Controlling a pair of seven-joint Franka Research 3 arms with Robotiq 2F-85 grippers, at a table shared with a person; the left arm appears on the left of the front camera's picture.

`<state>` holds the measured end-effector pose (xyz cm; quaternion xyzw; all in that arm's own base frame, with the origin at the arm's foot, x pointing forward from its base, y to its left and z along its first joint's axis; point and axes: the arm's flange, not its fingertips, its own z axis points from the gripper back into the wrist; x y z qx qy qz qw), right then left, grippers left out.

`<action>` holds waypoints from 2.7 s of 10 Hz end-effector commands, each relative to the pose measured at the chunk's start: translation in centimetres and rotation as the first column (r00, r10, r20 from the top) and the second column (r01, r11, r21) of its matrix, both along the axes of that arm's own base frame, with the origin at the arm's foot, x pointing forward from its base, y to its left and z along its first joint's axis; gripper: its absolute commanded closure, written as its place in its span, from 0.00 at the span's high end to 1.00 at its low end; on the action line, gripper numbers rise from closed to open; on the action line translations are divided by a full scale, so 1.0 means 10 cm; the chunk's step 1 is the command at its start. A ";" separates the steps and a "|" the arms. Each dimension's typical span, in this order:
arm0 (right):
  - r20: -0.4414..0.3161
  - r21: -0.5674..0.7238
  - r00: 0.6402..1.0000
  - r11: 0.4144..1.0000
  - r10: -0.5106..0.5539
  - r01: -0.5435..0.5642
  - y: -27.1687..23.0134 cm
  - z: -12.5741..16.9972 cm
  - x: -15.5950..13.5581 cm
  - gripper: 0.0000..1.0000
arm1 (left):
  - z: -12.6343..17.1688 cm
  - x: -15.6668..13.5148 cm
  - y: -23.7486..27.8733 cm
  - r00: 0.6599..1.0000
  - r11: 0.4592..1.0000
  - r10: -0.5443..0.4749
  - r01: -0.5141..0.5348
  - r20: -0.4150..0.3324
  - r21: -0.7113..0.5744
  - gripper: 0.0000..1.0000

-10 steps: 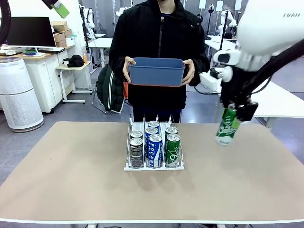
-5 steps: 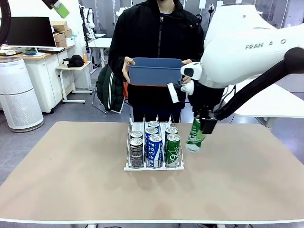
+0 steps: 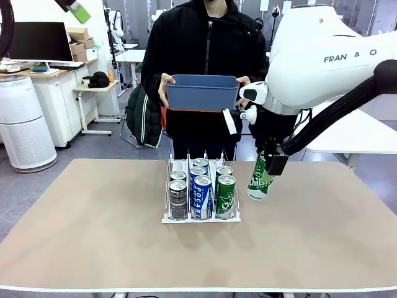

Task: Fill the beverage cans into the dispenser.
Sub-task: Place the picked Sprite in the line of the Automatic Can Dispenser with the same cans.

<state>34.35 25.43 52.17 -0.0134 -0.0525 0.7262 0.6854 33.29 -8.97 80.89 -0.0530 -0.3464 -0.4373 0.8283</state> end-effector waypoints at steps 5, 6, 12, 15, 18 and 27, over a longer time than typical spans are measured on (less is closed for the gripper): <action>-0.037 0.005 0.999 1.000 -0.019 0.019 0.20 -0.38 0.11 0.59 | 0.00 0.01 0.01 1.000 1.000 0.002 -0.002 0.005 -0.004 1.00; -0.048 0.002 0.999 1.000 -0.012 0.012 0.25 -0.43 0.12 0.59 | 0.00 0.01 0.01 1.000 1.000 0.002 -0.002 0.005 -0.004 1.00; -0.035 0.051 0.999 0.999 -0.008 0.010 0.53 -0.69 0.23 0.59 | 0.00 0.01 0.01 1.000 1.000 0.002 -0.002 0.005 -0.004 1.00; -0.007 0.073 1.000 0.997 0.007 -0.007 0.69 -0.80 0.40 0.59 | 0.00 0.01 0.01 1.000 1.000 0.002 -0.002 0.005 -0.004 1.00; 0.061 0.064 0.998 0.998 0.011 -0.015 0.77 -0.83 0.59 0.59 | 0.00 0.01 0.01 1.000 1.000 0.002 -0.002 0.005 -0.004 1.00; -0.044 -0.015 0.999 1.000 0.013 -0.014 0.54 -0.79 0.74 0.59 | 0.00 0.01 0.01 1.000 1.000 0.002 -0.002 0.005 -0.004 1.00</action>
